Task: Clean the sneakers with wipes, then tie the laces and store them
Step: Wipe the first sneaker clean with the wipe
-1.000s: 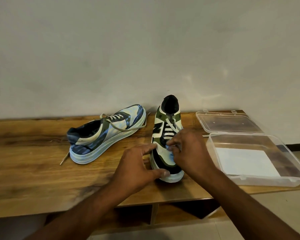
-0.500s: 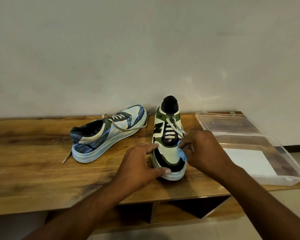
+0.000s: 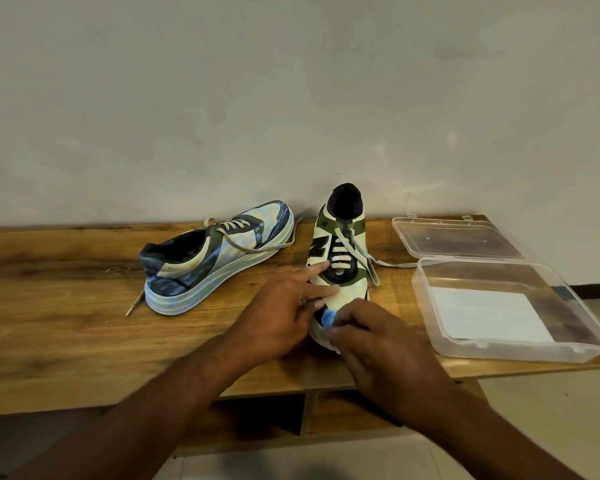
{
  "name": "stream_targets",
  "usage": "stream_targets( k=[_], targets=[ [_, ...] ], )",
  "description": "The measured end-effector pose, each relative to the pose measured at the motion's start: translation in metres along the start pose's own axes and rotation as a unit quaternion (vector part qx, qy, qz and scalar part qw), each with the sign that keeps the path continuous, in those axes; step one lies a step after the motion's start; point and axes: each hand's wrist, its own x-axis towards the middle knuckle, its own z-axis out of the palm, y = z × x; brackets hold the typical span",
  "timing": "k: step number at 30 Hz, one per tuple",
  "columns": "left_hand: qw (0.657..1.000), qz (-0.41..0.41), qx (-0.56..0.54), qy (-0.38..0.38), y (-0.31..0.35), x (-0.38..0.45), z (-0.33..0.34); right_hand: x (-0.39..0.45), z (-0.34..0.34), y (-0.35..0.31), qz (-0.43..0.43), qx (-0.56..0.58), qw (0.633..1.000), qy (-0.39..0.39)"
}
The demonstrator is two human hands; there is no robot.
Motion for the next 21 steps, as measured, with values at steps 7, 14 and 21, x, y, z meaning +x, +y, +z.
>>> stream_targets(
  k=[7, 14, 21],
  targets=[
    [0.999, -0.014, 0.017, 0.025, 0.003, 0.006, 0.006, -0.004, 0.012, -0.002, -0.070, -0.045, 0.995, -0.046],
    [1.000, -0.020, -0.005, 0.023, 0.000, 0.007, 0.003, -0.016, 0.004, 0.031, 0.043, 0.009, 0.999, -0.021],
    [0.999, -0.039, -0.012, 0.025, 0.002, 0.011, 0.005, -0.017, 0.021, 0.011, -0.020, 0.016, 0.999, 0.028]
  ],
)
